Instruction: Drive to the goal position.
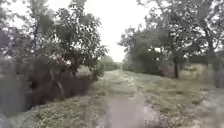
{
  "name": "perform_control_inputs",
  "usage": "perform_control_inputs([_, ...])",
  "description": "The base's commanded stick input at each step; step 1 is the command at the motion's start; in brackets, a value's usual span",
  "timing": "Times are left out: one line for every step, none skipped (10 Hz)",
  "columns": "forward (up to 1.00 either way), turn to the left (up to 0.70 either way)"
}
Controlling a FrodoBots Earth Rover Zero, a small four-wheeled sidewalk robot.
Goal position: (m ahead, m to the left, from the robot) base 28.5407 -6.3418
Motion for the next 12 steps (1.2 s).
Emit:
perform_control_inputs([0.7, -0.35])
perform_control_inputs([0.7, 0.0])
perform_control_inputs([0.7, 0.0])
perform_control_inputs([0.7, 0.0])
perform_control_inputs([0.7, 0.0])
perform_control_inputs([0.7, 0.0])
perform_control_inputs([0.7, 0.0])
perform_control_inputs([0.7, 0.0])
perform_control_inputs([0.7, 0.0])
perform_control_inputs([0.7, 0.0])
perform_control_inputs([0.7, 0.0])
perform_control_inputs([0.7, 0.0])
